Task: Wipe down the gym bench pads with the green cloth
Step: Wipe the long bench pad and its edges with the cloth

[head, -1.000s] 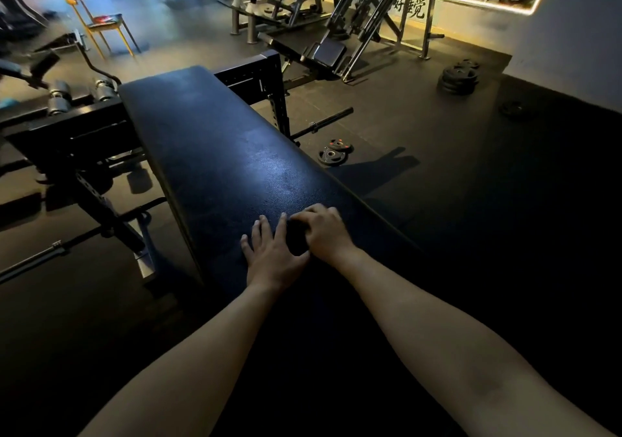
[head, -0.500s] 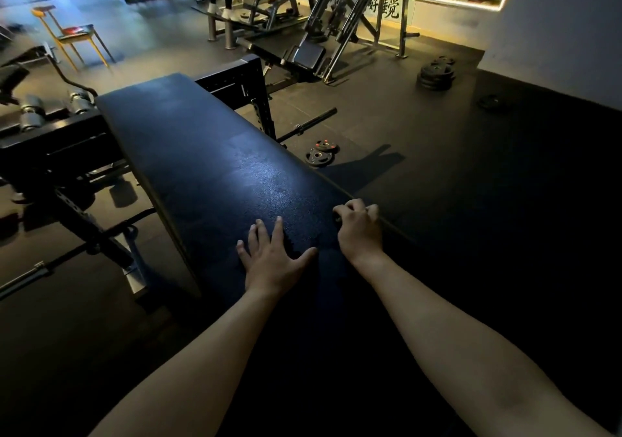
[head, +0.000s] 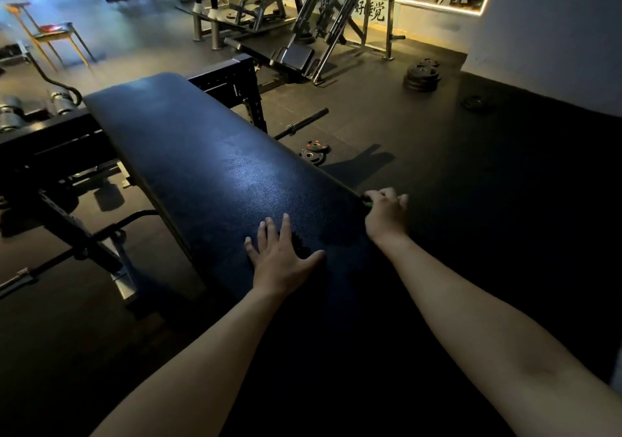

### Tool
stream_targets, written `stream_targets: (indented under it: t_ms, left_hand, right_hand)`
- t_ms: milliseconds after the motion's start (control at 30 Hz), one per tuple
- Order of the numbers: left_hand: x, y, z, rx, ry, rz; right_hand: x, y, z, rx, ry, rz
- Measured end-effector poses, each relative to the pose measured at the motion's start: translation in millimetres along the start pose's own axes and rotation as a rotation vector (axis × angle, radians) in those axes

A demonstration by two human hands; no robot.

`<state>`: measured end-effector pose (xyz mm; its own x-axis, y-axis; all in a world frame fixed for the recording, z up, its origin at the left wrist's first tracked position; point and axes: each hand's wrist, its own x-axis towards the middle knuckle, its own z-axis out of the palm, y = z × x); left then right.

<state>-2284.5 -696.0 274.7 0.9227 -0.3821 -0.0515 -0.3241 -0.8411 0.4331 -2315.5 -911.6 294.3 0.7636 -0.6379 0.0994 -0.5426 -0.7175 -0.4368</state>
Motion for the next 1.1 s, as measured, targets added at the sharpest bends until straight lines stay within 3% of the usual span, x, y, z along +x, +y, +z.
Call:
stream_targets:
  t_ms: [133,333,600,667,733,833,967,1100]
  left_hand:
    - [0.9,1.5,-1.5,-0.015,-0.018,0.01]
    - [4.4,-19.2,-14.8,-0.047,-0.062,0.016]
    - [-26.9,-54.6,-23.5,0.044,0.054,-0.082]
    - [-28.8,-55.3,-22.2,0.039,0.063,-0.067]
    - [-30.3,-56.8,-21.3,0.025,0.067,-0.057]
    - [-29.8,-58.3,-20.7,0.019,0.072,-0.046]
    - [-28.1,-65.3,-25.5,-0.137,0.104,0.008]
    - [-40.2,-86.0,-28.9,-0.154,0.156,-0.009]
  right_hand:
    - [-10.5,-10.5,13.4,0.024,0.003,0.0]
    - [-42.7,-61.7,33.5,0.059,-0.097,-0.194]
    - [-79.9,-114.9,46.3,0.178,-0.242,-0.516]
    - [-65.0,-103.0,35.4,0.181,-0.102,-0.453]
    - [-44.6,-84.9,24.6,0.12,0.01,-0.279]
    - [-33.7,-72.9,25.5,0.043,-0.037,-0.106]
    - [-47.2,-99.1,44.7,0.072,-0.082,-0.149]
    - [-70.5,-136.6,61.4,0.126,-0.183,-0.341]
